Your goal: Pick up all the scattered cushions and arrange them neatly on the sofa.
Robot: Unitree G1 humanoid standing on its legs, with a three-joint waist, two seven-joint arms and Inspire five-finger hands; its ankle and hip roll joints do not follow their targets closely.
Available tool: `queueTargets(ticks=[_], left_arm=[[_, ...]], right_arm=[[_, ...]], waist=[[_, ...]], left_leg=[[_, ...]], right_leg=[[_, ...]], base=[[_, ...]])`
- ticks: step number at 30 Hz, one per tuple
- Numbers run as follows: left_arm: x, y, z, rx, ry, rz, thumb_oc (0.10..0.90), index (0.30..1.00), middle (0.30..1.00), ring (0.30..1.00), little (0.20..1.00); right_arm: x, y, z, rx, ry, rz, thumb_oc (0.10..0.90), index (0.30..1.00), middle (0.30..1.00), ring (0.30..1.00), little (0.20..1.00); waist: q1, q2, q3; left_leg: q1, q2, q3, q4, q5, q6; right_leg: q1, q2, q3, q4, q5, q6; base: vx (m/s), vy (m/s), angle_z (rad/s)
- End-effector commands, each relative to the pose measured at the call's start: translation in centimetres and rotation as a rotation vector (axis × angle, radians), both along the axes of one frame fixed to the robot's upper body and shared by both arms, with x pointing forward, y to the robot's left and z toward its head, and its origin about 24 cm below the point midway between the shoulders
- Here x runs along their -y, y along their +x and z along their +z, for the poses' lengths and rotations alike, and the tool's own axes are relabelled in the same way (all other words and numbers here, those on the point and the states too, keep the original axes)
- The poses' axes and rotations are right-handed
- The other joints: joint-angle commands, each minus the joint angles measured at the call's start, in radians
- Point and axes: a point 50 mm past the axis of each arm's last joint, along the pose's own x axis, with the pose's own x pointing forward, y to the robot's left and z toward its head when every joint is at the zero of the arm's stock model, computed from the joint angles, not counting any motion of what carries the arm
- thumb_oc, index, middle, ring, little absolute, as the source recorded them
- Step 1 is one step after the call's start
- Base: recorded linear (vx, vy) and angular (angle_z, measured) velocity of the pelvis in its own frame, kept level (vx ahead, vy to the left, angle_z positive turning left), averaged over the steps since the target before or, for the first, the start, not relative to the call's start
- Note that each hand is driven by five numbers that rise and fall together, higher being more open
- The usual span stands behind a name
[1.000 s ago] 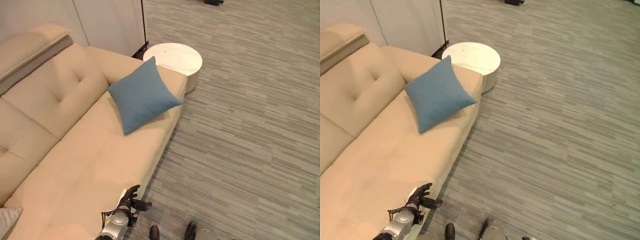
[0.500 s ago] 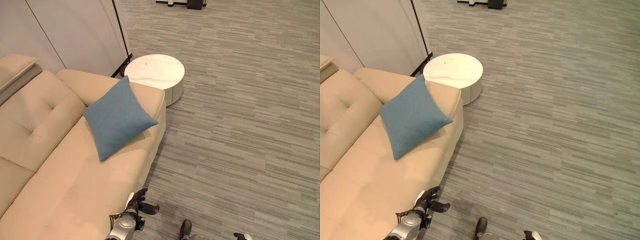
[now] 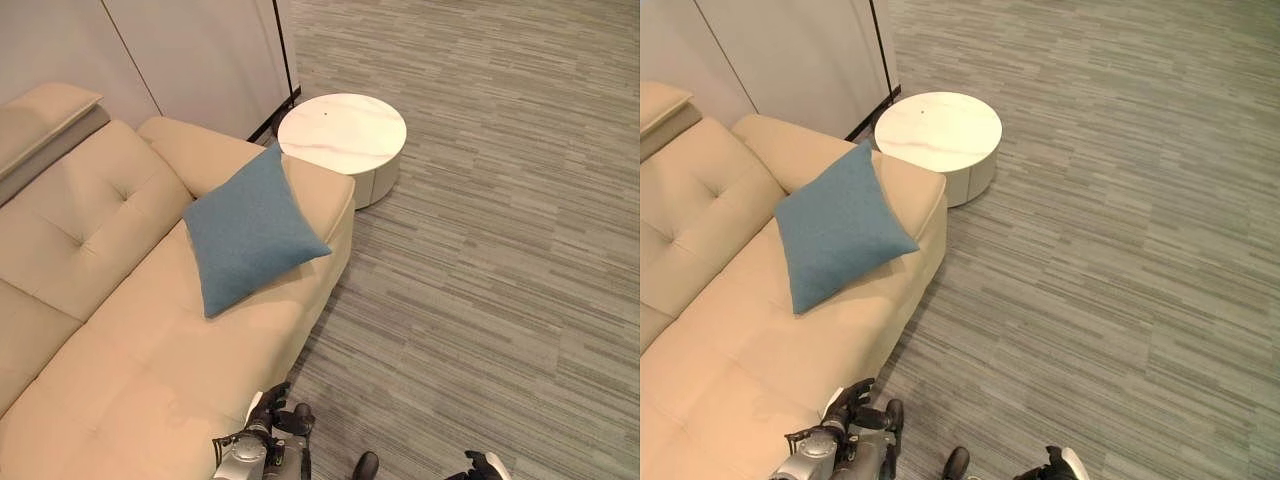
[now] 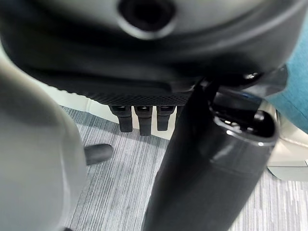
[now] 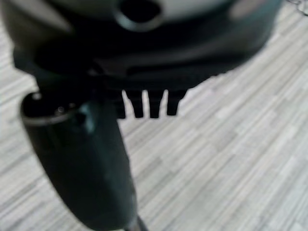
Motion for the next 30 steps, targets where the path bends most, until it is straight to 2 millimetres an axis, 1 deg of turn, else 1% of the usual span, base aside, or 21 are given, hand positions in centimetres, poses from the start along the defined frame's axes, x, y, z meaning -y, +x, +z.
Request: queueTargets(ticks=[1,3,4,5,6,7,8,9,10,13,15,16,17,18,20,21,22,25,27,29,30], left_arm=[[-0.3,1.9,1.3,0.109,-0.024,0.053,0.8,0.9,0.9,0.9,0.9],[-0.6,1.8,1.3,0.107,-0.021,0.06,0.8,0.9,0.9,0.9,0.9],[-1.0,1.6,1.3,0.104,-0.021,0.07,0.8,0.9,0.9,0.9,0.9],[-1.0,1.6,1.3,0.104,-0.021,0.07,0.8,0.9,0.9,0.9,0.9],[-1.2,1.6,1.3,0.106,-0.019,0.072,0.8,0.9,0.9,0.9,0.9],[-1.5,2.0,1.6,0.122,-0.012,0.075,0.8,0.9,0.9,0.9,0.9],[-1.6,2.1,1.6,0.126,-0.008,0.072,0.8,0.9,0.9,0.9,0.9],[-1.6,2.1,1.6,0.126,-0.008,0.072,0.8,0.9,0.9,0.9,0.9],[-1.7,2.1,1.7,0.13,0.004,0.071,0.8,0.9,0.9,0.9,0.9],[-1.7,2.1,1.6,0.126,0.008,0.069,0.8,0.9,0.9,0.9,0.9],[-1.7,1.9,1.4,0.113,0.017,0.06,0.8,0.9,0.9,0.9,0.9],[-1.7,1.9,1.4,0.114,0.017,0.06,0.8,0.9,0.9,0.9,0.9],[-1.8,1.7,1.2,0.105,0.025,0.061,0.8,0.9,0.9,0.9,0.9],[-1.8,1.6,1.1,0.099,0.03,0.062,0.8,0.9,0.9,0.9,0.9],[-1.7,1.5,1.0,0.095,0.027,0.063,0.8,0.9,0.9,0.9,0.9],[-1.7,1.5,1.0,0.095,0.027,0.063,0.8,0.9,0.9,0.9,0.9],[-1.6,1.4,0.9,0.087,0.031,0.048,0.8,0.9,0.9,0.9,0.9],[-1.3,1.8,1.0,0.095,0.021,0.054,0.8,0.9,0.9,0.9,0.9],[-1.1,2.2,1.4,0.118,0.005,0.061,0.8,0.9,0.9,0.9,0.9],[-1.1,2.9,2.0,0.153,-0.007,0.08,0.8,0.9,0.9,0.9,0.9],[-1.2,3.3,2.3,0.171,-0.015,0.092,0.8,0.9,0.9,0.9,0.9]], right_arm=[[1.7,-0.7,0.5,-0.013,-0.069,0.052,0.8,0.9,0.9,0.9,0.9],[1.6,-0.9,0.4,-0.02,-0.067,0.054,0.8,0.9,0.9,0.9,0.9],[1.4,-1.1,0.3,-0.032,-0.063,0.065,0.8,0.9,0.9,0.9,0.9],[1.4,-1.1,0.3,-0.032,-0.063,0.065,0.8,0.9,0.9,0.9,0.9],[1.3,-1.2,0.2,-0.035,-0.056,0.07,0.8,0.9,0.9,0.9,0.9],[1.1,-0.4,0.3,-0.018,-0.046,0.077,0.8,0.9,0.9,0.9,0.9],[1.0,-0.2,0.3,-0.009,-0.042,0.078,0.8,0.9,0.9,0.9,0.9],[1.0,-0.2,0.4,-0.008,-0.042,0.078,0.8,0.9,0.9,0.9,0.9],[0.5,0.6,0.4,0.021,-0.03,0.09,0.8,0.9,0.9,0.9,0.9],[0.3,1.1,0.5,0.042,-0.02,0.096,0.8,0.9,0.9,0.9,0.9],[0.1,1.4,0.6,0.049,-0.013,0.096,0.8,0.9,0.9,0.9,0.9],[0.1,1.4,0.6,0.05,-0.013,0.096,0.8,0.9,0.9,0.9,0.9],[0.2,1.3,0.6,0.045,-0.012,0.095,0.8,0.9,0.9,0.9,0.9],[0.2,1.3,0.6,0.046,-0.009,0.095,0.8,0.9,0.9,0.9,0.9],[0.3,1.3,0.6,0.048,-0.011,0.09,0.8,0.9,0.9,0.9,0.9],[0.3,1.3,0.6,0.048,-0.011,0.09,0.8,0.9,0.9,0.9,0.9],[0.3,1.3,0.6,0.057,-0.004,0.082,0.8,0.9,0.9,0.9,0.9],[0.0,2.0,0.8,0.098,0.012,0.063,0.8,0.9,0.9,0.9,0.9],[-0.1,2.6,1.0,0.13,0.021,0.056,0.8,0.9,0.9,0.9,0.9],[-0.2,3.6,1.4,0.167,0.022,0.06,0.8,0.9,0.9,0.9,0.9],[0.0,3.8,1.6,0.184,0.018,0.054,0.8,0.9,0.9,0.9,0.9]], waist=[[0.056,-0.006,-0.032],[0.061,-0.011,-0.042],[0.07,-0.02,-0.058],[0.07,-0.02,-0.059],[0.071,-0.022,-0.059],[0.054,-0.012,-0.045],[0.047,-0.004,-0.041],[0.047,-0.006,-0.041],[0.036,0.003,-0.024],[0.027,0.006,-0.025],[0.016,-0.002,-0.018],[0.016,-0.002,-0.02],[0.002,-0.008,-0.016],[-0.006,-0.008,-0.014],[-0.019,-0.009,-0.016],[-0.02,-0.008,-0.015],[-0.035,-0.014,-0.019],[-0.042,-0.02,-0.041],[-0.04,-0.021,-0.046],[-0.038,-0.02,-0.039],[-0.036,-0.023,-0.035]], left_leg=[[0.02,-0.048,-0.033,0.07,-0.083,0.072],[0.032,-0.051,-0.036,0.061,-0.087,0.081],[0.069,-0.059,-0.039,0.039,-0.105,0.105],[0.069,-0.059,-0.039,0.039,-0.105,0.105],[0.093,-0.063,-0.046,0.031,-0.114,0.12],[0.118,-0.065,-0.06,0.019,-0.123,0.146],[0.132,-0.061,-0.067,0.009,-0.127,0.152],[0.132,-0.063,-0.066,0.009,-0.127,0.153],[0.17,-0.065,-0.097,-0.019,-0.132,0.159],[0.191,-0.061,-0.115,-0.037,-0.141,0.151],[0.213,-0.068,-0.145,-0.038,-0.157,0.143],[0.21,-0.067,-0.146,-0.038,-0.156,0.143],[0.23,-0.077,-0.185,-0.033,-0.172,0.135],[0.24,-0.078,-0.21,-0.034,-0.179,0.129],[0.254,-0.079,-0.239,-0.035,-0.191,0.121],[0.255,-0.078,-0.24,-0.035,-0.191,0.121],[0.274,-0.082,-0.272,-0.027,-0.212,0.11],[0.271,-0.063,-0.289,0.0,-0.232,0.084],[0.244,-0.049,-0.274,0.041,-0.237,0.066],[0.188,-0.04,-0.253,0.128,-0.225,0.046],[0.161,-0.034,-0.227,0.159,-0.218,0.047]], right_leg=[[0.028,-0.037,0.044,0.09,-0.116,0.123],[0.024,-0.045,0.043,0.118,-0.121,0.128],[0.007,-0.073,0.044,0.209,-0.121,0.149],[0.007,-0.073,0.044,0.209,-0.12,0.149],[-0.018,-0.096,0.04,0.292,-0.113,0.165],[-0.122,-0.14,0.059,0.5,-0.045,0.204],[-0.152,-0.153,0.064,0.55,-0.024,0.214],[-0.155,-0.155,0.066,0.555,-0.026,0.215],[-0.213,-0.164,0.089,0.58,-0.028,0.197],[-0.233,-0.161,0.096,0.468,-0.043,0.18],[-0.247,-0.142,0.135,0.364,-0.033,0.176],[-0.247,-0.141,0.134,0.36,-0.03,0.176],[-0.272,-0.12,0.206,0.276,0.001,0.184],[-0.297,-0.105,0.246,0.26,0.015,0.186],[-0.315,-0.105,0.266,0.242,0.04,0.193],[-0.314,-0.105,0.265,0.241,0.04,0.193],[-0.298,-0.105,0.269,0.218,0.042,0.186],[-0.241,-0.105,0.229,0.172,0.035,0.171],[-0.206,-0.102,0.198,0.147,0.022,0.161],[-0.179,-0.101,0.175,0.135,0.008,0.142],[-0.166,-0.103,0.165,0.126,0.0,0.136]], base=[[0.18,0.05,-0.33],[0.19,0.072,-0.23],[0.14,0.072,-0.1],[0.21,0.111,-0.07],[0.15,0.152,-0.09],[0.18,0.177,-0.07],[0.11,0.14,-0.06],[0.14,0.029,0.24],[0.13,0.0,0.37],[0.16,-0.067,0.63],[0.16,-0.11,0.43],[0.21,-0.142,0.37],[0.23,-0.153,0.33],[0.29,-0.191,0.48],[0.17,-0.122,0.76],[0.23,-0.179,0.92],[0.31,-0.286,0.83],[0.22,-0.235,0.73],[0.15,-0.24,0.68],[0.07,-0.164,0.63],[0.03,-0.115,0.49]])
